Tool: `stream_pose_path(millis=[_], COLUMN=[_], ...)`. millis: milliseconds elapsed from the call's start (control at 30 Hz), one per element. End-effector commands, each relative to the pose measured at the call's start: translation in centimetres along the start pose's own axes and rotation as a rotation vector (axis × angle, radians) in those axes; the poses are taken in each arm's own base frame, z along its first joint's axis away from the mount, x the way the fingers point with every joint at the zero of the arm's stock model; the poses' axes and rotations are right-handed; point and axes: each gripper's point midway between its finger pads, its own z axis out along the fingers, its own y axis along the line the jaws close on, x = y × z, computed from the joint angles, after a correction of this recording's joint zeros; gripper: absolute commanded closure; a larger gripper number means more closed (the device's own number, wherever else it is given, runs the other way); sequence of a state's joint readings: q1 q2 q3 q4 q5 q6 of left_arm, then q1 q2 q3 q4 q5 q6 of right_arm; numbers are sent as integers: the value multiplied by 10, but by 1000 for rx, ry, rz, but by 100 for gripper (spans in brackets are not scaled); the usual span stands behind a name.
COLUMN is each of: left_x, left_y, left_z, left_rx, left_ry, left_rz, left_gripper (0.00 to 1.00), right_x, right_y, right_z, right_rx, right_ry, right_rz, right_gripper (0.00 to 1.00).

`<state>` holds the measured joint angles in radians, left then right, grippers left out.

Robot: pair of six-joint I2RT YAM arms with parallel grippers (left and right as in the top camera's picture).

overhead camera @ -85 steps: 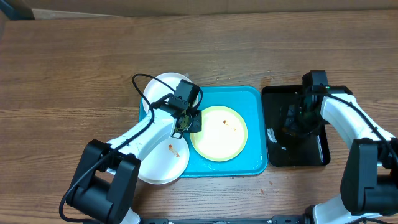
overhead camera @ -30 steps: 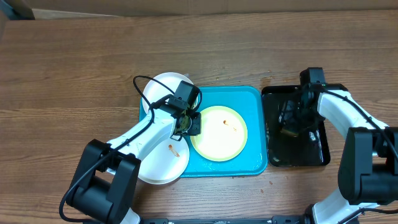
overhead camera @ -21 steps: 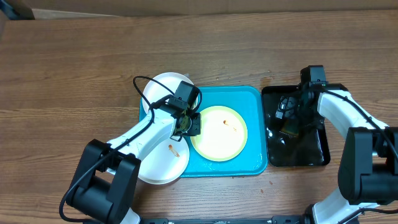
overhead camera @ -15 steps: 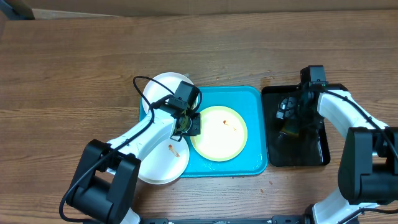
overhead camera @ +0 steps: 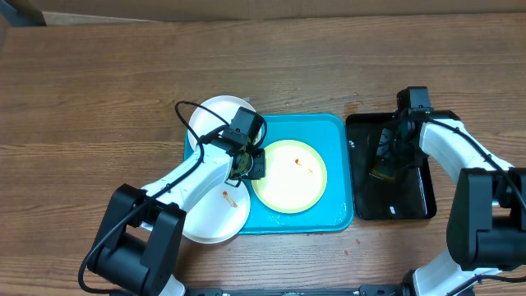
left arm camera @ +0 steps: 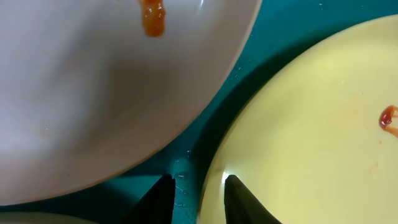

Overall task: Clean dirty plates on tray and stack at the side
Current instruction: 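Close the right gripper on the green sponge in the black tray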

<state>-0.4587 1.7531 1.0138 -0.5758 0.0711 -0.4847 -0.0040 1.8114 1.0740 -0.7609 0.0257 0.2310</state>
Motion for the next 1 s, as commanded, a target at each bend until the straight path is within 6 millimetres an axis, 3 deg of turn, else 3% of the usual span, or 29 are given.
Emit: stream_pose_path(millis=[0, 33, 100, 300, 433, 567, 700, 833, 967], left_x=[9, 9, 9, 8, 7, 7, 7, 7, 7], left_y=[1, 1, 1, 0, 0, 0, 0, 0, 0], left_z=[5, 5, 5, 5, 5, 5, 5, 5, 5], left_rx=[-5, -6, -5, -3, 0, -1, -1, -1, 0], left_ry=[28, 28, 28, 27, 21, 21, 21, 20, 20], left_rz=[-57, -57, -57, -59, -64, -64, -64, -64, -79], left_gripper=[71, 71, 72, 74, 77, 80, 81, 69, 69], right_x=[-7, -7, -8, -8, -10, -8, -8, -7, -7], right_y=[2, 2, 2, 2, 3, 2, 2, 2, 2], right_z=[-5, -5, -5, -5, -5, -5, -5, -5, -5], right_rx=[1, 1, -1, -1, -3, -1, -1, 0, 1], right_ry=[-18, -19, -21, -23, -30, -24, -22, -20, -18], right_rz=[-3, -3, -2, -3, -3, -3, -3, -3, 0], right_gripper=[55, 55, 71, 90, 89, 77, 83, 83, 83])
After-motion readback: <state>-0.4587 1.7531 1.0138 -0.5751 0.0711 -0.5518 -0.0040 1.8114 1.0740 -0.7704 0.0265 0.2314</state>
